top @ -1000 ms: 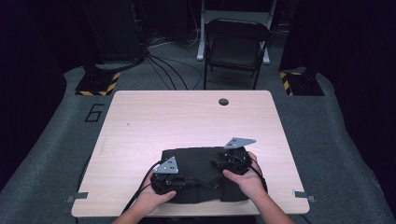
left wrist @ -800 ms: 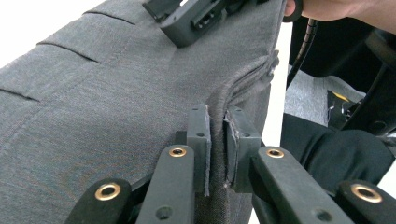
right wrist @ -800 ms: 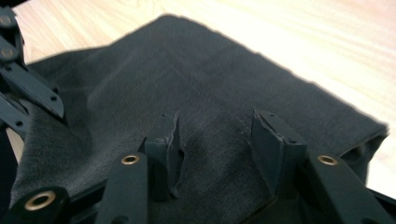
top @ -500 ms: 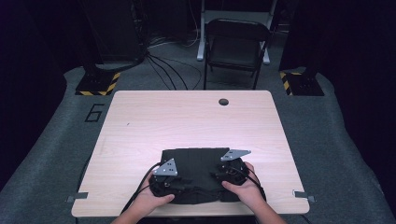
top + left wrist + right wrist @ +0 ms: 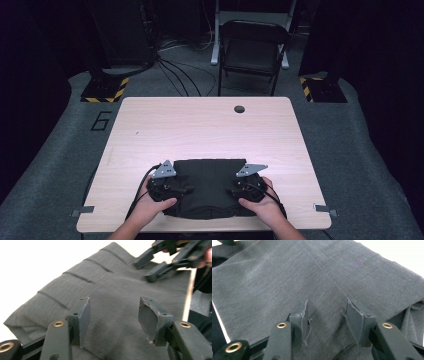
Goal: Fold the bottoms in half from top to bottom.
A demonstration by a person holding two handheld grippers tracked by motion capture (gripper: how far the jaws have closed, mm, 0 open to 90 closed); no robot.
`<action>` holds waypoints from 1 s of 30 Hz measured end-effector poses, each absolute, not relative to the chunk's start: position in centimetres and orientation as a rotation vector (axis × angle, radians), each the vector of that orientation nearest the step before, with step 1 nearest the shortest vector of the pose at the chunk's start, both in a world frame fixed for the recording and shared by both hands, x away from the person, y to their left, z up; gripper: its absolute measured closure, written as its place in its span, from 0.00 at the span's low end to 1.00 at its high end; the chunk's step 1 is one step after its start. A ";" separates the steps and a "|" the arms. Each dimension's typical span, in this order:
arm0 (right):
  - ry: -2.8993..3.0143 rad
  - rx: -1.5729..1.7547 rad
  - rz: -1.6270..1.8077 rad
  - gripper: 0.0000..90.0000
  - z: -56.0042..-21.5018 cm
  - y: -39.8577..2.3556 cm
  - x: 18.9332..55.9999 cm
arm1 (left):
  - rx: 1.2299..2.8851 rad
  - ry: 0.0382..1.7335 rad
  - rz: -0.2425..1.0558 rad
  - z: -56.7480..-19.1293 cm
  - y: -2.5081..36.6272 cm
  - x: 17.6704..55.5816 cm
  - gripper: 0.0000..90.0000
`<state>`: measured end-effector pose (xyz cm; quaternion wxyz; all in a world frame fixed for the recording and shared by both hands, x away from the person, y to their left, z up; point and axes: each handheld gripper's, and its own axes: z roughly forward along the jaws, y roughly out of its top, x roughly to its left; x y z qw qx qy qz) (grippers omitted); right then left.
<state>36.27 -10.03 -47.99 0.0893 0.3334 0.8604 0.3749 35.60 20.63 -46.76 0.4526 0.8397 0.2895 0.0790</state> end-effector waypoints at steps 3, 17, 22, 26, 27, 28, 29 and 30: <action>2.575 0.972 1.101 0.57 -48.2 -10.2 36.0 | 2.107 0.720 0.191 -47.9 20.4 35.4 0.45; 2.592 0.904 1.052 0.55 -49.7 -10.4 35.1 | 2.156 0.740 0.177 -50.4 20.8 35.2 0.44; 2.575 0.905 1.073 0.55 -50.0 -10.6 34.8 | 2.141 0.741 0.175 -50.8 20.9 35.0 0.44; 2.570 0.915 1.094 0.55 -50.1 -10.8 34.8 | 2.124 0.741 0.181 -51.1 21.4 35.1 0.44; 2.568 0.914 1.097 0.55 -50.1 -10.8 34.8 | 2.118 0.750 0.185 -51.2 21.5 35.1 0.44; 2.566 0.908 1.097 0.55 -50.1 -10.8 34.8 | 2.124 0.751 0.176 -51.1 21.7 35.1 0.44; 2.564 0.908 1.103 0.55 -50.2 -10.8 34.9 | 2.113 0.775 0.183 -51.3 21.7 35.1 0.44; 2.573 0.927 1.100 0.55 -50.1 -10.8 34.8 | 2.110 0.786 0.173 -51.3 21.9 35.2 0.44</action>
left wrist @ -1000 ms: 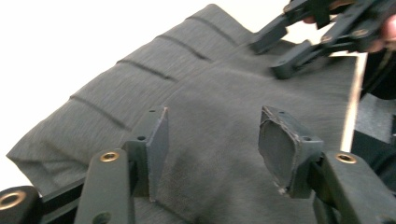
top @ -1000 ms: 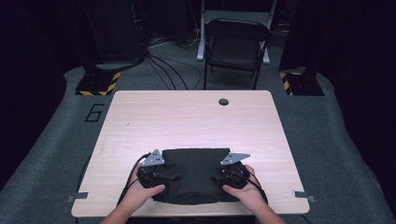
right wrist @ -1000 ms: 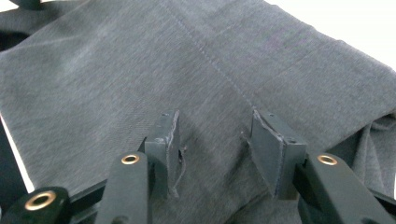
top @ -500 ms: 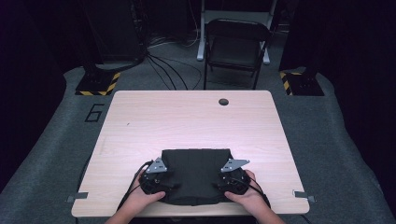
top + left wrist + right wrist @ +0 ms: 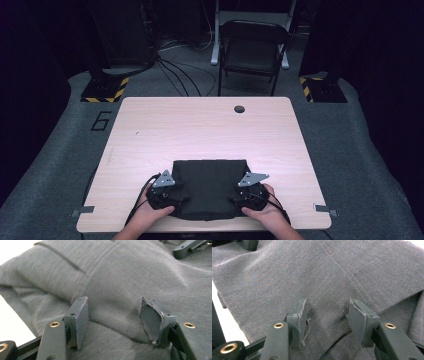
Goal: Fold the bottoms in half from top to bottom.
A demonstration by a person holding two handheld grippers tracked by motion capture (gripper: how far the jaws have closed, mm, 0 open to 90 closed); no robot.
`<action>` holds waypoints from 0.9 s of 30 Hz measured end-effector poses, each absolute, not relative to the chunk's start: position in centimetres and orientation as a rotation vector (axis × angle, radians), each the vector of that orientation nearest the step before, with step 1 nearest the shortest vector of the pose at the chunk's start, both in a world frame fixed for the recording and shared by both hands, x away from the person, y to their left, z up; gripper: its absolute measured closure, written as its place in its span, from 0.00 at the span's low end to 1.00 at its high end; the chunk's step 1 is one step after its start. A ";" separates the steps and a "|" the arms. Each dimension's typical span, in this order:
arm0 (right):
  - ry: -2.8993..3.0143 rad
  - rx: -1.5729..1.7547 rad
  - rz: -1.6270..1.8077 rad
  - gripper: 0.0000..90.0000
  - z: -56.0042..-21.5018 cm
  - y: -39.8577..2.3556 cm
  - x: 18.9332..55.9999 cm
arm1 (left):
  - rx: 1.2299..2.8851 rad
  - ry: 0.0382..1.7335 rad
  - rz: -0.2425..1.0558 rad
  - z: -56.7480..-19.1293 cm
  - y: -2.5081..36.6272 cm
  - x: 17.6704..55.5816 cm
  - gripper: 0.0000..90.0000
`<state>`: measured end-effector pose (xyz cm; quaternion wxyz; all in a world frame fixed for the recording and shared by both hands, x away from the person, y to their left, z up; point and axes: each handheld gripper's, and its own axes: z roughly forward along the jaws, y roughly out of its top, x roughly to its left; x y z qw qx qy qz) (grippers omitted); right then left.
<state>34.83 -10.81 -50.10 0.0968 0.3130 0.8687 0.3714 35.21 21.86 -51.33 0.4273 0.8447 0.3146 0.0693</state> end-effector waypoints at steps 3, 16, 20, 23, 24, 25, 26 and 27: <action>2.565 0.919 1.112 0.54 -50.1 -10.9 34.9 | 2.104 0.776 0.171 -51.4 22.1 35.1 0.44; 2.578 0.948 1.105 0.53 -49.7 -10.8 35.0 | 2.126 0.773 0.206 -51.0 21.8 35.1 0.44; 2.581 0.950 1.107 0.52 -49.7 -10.9 35.0 | 2.126 0.783 0.206 -50.8 21.6 34.9 0.45; 2.576 0.955 1.115 0.52 -49.6 -10.8 35.0 | 2.135 0.770 0.214 -50.6 21.6 35.0 0.45; 2.576 0.954 1.116 0.51 -49.6 -10.8 35.0 | 2.133 0.777 0.202 -50.5 21.6 34.9 0.45; 2.575 0.955 1.120 0.51 -49.6 -10.8 35.0 | 2.145 0.764 0.206 -50.4 21.7 35.0 0.45; 2.574 0.949 1.120 0.51 -49.5 -10.9 35.0 | 2.131 0.774 0.203 -50.3 21.6 34.9 0.45; 2.570 0.953 1.125 0.51 -49.5 -10.9 34.9 | 2.135 0.764 0.201 -50.2 21.8 35.0 0.45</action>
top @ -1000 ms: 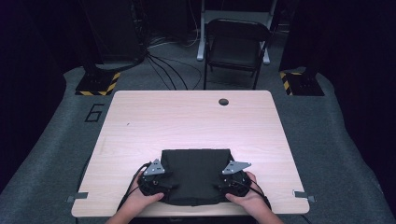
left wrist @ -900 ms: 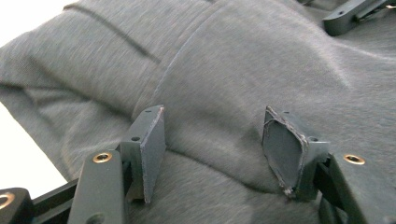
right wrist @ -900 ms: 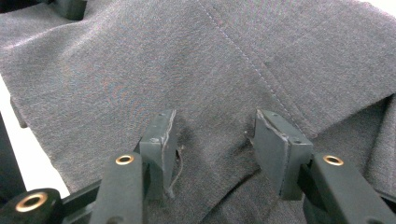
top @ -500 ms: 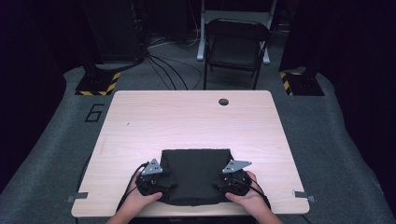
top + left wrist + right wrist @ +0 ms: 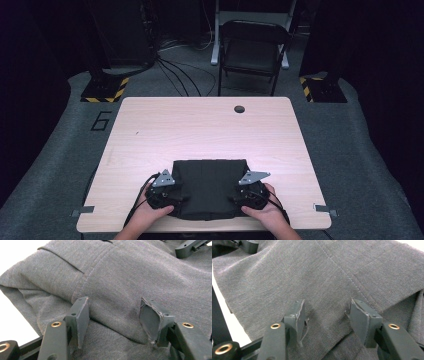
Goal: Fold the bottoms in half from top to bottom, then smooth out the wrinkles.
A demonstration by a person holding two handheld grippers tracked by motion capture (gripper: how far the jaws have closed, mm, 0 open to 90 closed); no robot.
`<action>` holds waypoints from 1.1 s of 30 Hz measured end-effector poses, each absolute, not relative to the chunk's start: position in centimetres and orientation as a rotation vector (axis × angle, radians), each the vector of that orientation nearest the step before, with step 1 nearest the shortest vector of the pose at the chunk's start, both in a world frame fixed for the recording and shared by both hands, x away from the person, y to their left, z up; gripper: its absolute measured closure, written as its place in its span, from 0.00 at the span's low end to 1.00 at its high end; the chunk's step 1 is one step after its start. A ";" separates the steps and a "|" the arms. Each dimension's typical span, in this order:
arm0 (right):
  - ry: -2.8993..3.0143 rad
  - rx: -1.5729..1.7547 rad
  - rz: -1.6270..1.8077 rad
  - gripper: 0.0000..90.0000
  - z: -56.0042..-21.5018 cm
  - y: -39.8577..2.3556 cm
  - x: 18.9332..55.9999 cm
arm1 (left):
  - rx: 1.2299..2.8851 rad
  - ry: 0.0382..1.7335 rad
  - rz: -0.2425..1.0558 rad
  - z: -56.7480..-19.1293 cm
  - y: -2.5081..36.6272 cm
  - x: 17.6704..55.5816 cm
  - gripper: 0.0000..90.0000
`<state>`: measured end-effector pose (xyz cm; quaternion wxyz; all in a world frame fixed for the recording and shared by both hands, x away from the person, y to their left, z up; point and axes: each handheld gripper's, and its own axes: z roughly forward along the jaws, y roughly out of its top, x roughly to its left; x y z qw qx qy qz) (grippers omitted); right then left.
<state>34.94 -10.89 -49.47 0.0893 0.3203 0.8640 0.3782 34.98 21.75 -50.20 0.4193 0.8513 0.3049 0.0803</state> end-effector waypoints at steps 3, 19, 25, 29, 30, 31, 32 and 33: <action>2.568 0.962 1.141 0.49 -49.1 -11.0 34.8 | 2.124 0.763 0.197 -49.8 21.9 34.9 0.45; 2.489 0.954 1.223 0.47 -46.0 -11.9 35.0 | 2.036 0.815 0.237 -47.4 23.9 35.2 0.45; 2.471 0.940 1.207 0.47 -45.1 -11.8 35.2 | 2.022 0.843 0.245 -46.5 24.6 35.6 0.45; 2.462 0.952 1.207 0.47 -44.9 -12.0 35.4 | 2.011 0.871 0.274 -46.2 25.6 35.7 0.45; 2.461 0.943 1.202 0.46 -45.0 -12.1 35.5 | 2.010 0.877 0.278 -46.1 25.9 35.7 0.45; 2.451 0.955 1.206 0.46 -45.0 -12.1 35.5 | 2.003 0.893 0.281 -46.1 26.2 35.7 0.45; 2.449 0.952 1.200 0.46 -45.0 -12.3 35.5 | 2.004 0.900 0.282 -46.0 26.5 35.8 0.45; 2.446 0.962 1.201 0.46 -45.0 -12.4 35.5 | 1.997 0.914 0.289 -46.0 26.8 35.8 0.45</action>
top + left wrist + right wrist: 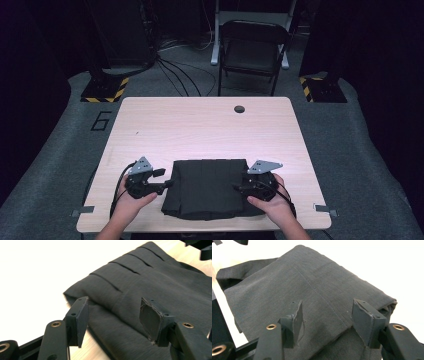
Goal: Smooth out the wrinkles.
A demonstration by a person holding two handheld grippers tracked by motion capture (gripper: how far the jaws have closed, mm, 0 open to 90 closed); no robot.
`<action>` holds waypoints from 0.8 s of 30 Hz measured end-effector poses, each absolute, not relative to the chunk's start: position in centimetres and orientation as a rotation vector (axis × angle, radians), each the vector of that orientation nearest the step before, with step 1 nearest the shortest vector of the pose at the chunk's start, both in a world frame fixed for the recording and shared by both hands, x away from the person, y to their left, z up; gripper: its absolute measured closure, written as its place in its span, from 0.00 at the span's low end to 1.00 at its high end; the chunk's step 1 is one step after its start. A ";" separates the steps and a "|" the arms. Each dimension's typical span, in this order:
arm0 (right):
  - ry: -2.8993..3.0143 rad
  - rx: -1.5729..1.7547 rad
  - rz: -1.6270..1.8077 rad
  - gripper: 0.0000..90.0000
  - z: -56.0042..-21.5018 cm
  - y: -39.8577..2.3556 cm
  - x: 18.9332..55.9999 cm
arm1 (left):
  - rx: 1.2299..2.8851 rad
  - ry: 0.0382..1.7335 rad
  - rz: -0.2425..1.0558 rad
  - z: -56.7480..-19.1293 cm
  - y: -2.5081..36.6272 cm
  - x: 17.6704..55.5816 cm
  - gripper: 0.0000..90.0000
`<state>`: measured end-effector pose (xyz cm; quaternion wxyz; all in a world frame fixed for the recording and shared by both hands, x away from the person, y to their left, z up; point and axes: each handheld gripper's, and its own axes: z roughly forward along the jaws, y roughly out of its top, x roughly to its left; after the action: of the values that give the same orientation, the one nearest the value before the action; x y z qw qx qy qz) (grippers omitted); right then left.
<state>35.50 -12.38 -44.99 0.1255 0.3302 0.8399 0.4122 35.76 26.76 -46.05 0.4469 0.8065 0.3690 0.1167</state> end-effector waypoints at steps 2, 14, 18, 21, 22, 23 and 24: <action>2.435 0.972 1.205 0.46 -45.0 -12.7 35.5 | 1.989 0.936 0.291 -46.0 27.2 35.7 0.45; 2.349 1.038 1.219 0.46 -43.5 -15.1 35.2 | 1.966 0.993 0.336 -45.2 29.7 34.8 0.45; 2.329 1.063 1.208 0.45 -43.5 -15.6 35.0 | 1.955 1.015 0.346 -45.1 30.6 34.5 0.45; 2.317 1.087 1.196 0.44 -43.8 -16.0 34.9 | 1.944 1.035 0.354 -45.5 31.2 34.2 0.44; 2.311 1.104 1.192 0.44 -43.9 -16.1 34.9 | 1.945 1.040 0.350 -45.6 31.4 34.2 0.44; 2.308 1.111 1.195 0.44 -44.1 -16.2 34.9 | 1.940 1.047 0.357 -45.8 31.6 34.1 0.44; 2.303 1.116 1.192 0.44 -44.3 -16.3 34.9 | 1.936 1.056 0.348 -46.0 31.8 34.0 0.44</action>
<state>34.88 -16.35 -44.32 0.1583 0.3903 0.8055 0.4170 34.03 31.76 -45.97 0.4390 0.7791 0.4249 0.1402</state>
